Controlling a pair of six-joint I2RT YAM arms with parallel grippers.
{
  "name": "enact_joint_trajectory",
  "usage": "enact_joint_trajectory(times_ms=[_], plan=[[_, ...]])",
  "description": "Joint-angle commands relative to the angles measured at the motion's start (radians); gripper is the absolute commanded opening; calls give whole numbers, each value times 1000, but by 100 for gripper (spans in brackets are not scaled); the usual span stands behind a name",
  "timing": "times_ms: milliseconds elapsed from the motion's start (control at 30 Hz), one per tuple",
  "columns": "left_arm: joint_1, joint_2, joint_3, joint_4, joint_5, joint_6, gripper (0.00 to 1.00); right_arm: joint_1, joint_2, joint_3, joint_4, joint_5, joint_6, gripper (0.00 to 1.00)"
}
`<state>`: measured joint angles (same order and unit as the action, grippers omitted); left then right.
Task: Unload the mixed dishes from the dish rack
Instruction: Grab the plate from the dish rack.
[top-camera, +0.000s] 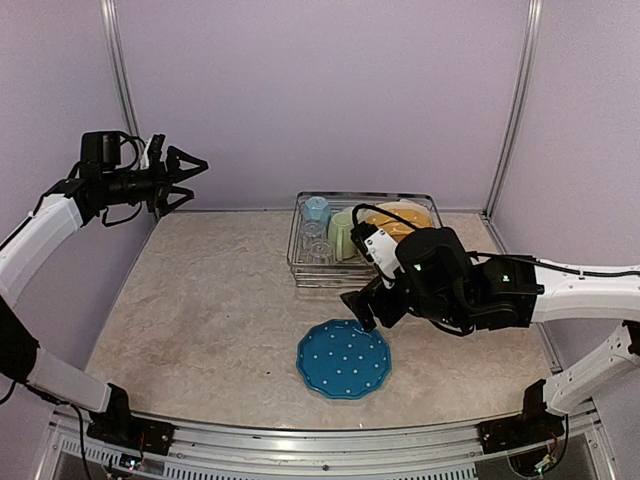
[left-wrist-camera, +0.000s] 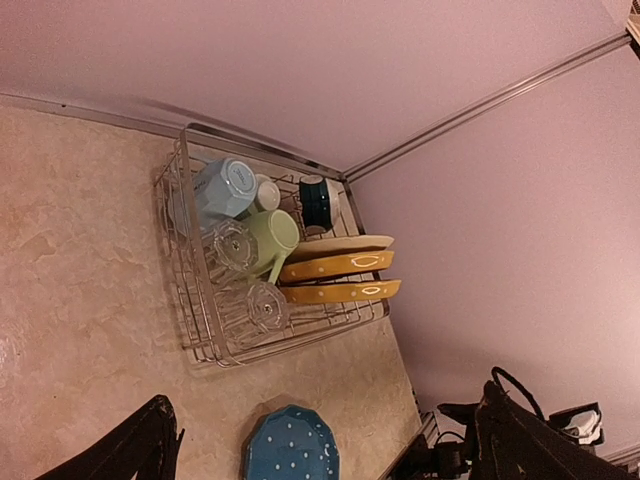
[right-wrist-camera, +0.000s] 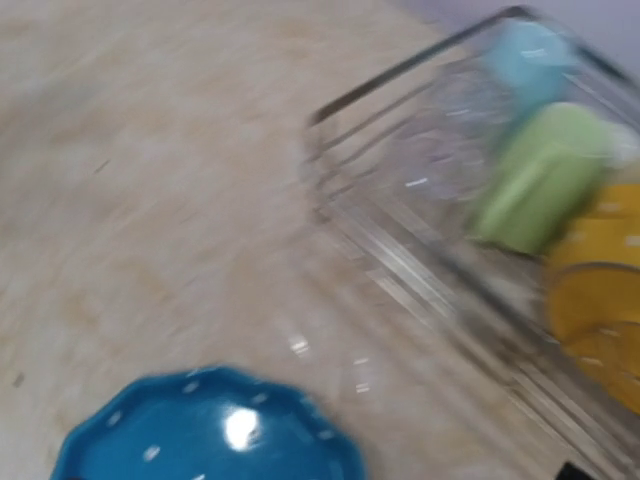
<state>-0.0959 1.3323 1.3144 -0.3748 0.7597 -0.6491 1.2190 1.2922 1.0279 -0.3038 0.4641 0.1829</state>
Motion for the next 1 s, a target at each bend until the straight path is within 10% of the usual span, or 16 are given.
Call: enact_joint_trajectory(times_ms=[0, 467, 967], plan=[[2, -13, 20, -3, -15, 3, 99, -3, 11, 76, -179, 174, 100, 100], [37, -26, 15, 5, 5, -28, 99, -402, -27, 150, -165, 18, -16, 100], [-78, -48, 37, -43, -66, 85, 99, -801, 142, 202, -205, -816, -470, 89]])
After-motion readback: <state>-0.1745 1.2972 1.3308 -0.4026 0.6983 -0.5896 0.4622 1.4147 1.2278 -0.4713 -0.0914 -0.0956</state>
